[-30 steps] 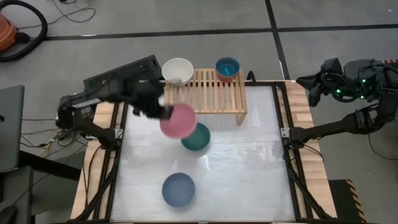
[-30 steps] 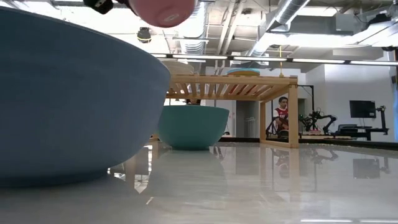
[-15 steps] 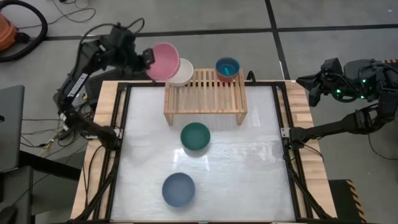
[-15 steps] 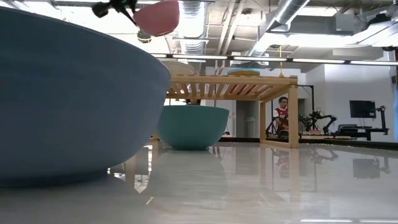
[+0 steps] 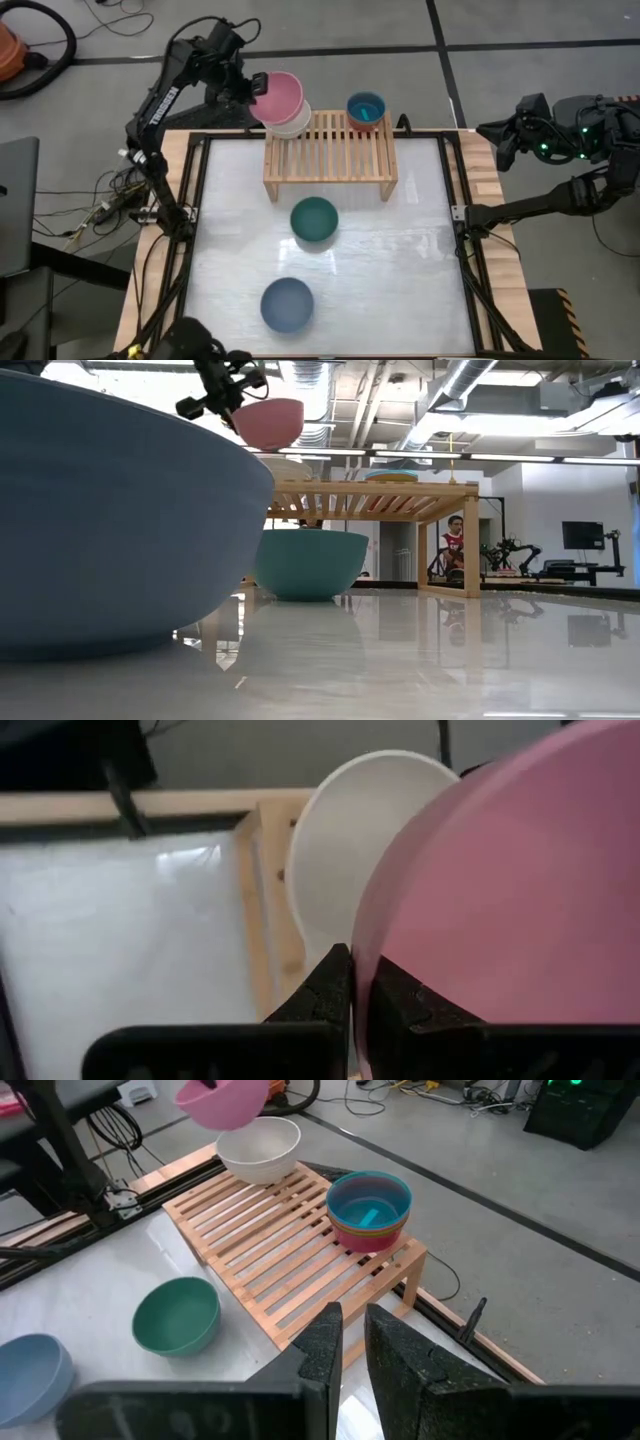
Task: Place and stack bowls onto a shelf
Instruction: Stack the large pink bowl on top of the large white bowl
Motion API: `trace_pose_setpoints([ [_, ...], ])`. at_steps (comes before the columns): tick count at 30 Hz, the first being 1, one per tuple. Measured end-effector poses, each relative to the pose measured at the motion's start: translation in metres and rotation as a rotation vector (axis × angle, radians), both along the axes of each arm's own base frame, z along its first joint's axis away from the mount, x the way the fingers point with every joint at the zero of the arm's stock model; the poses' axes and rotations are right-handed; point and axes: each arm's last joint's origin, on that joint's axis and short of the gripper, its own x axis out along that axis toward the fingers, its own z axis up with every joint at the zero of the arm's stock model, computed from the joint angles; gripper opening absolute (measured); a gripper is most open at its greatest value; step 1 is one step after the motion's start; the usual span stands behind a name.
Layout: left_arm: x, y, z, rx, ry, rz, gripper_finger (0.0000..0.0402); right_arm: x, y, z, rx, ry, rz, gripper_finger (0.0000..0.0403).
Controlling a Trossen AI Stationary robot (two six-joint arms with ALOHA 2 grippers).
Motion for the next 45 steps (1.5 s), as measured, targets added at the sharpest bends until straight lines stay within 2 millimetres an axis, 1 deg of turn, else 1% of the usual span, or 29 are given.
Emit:
trace_pose_setpoints([
  [5,-0.002,0.01,-0.002,0.078,0.048,-0.006,0.0,0.0,0.0,0.0,0.0,0.0,0.0,0.0076],
  [10,-0.003,0.014,0.0,0.143,0.067,0.01,0.0,0.0,0.0,0.0,0.0,0.0,0.0,0.0076],
  [13,0.003,0.017,-0.007,0.121,0.083,-0.035,0.0,0.0,0.0,0.0,0.0,-0.001,0.0,0.0076],
  [17,0.018,0.024,-0.022,0.083,0.108,-0.093,0.0,0.0,0.0,0.0,0.0,0.0,0.0,0.0076],
  [27,0.027,0.036,-0.037,0.082,0.179,-0.11,0.0,0.0,0.0,0.0,0.0,0.0,0.0,0.0076],
  [32,0.029,0.037,-0.037,0.104,0.178,-0.112,0.0,0.0,0.0,0.0,0.0,0.0,0.0,0.0076],
  [35,0.026,0.035,-0.038,0.077,0.205,-0.122,0.0,0.0,0.0,0.0,-0.001,0.0,-0.001,0.0076],
  [45,0.027,0.035,-0.038,0.09,0.204,-0.127,0.0,0.0,0.0,0.0,-0.003,0.001,0.001,0.0076],
])
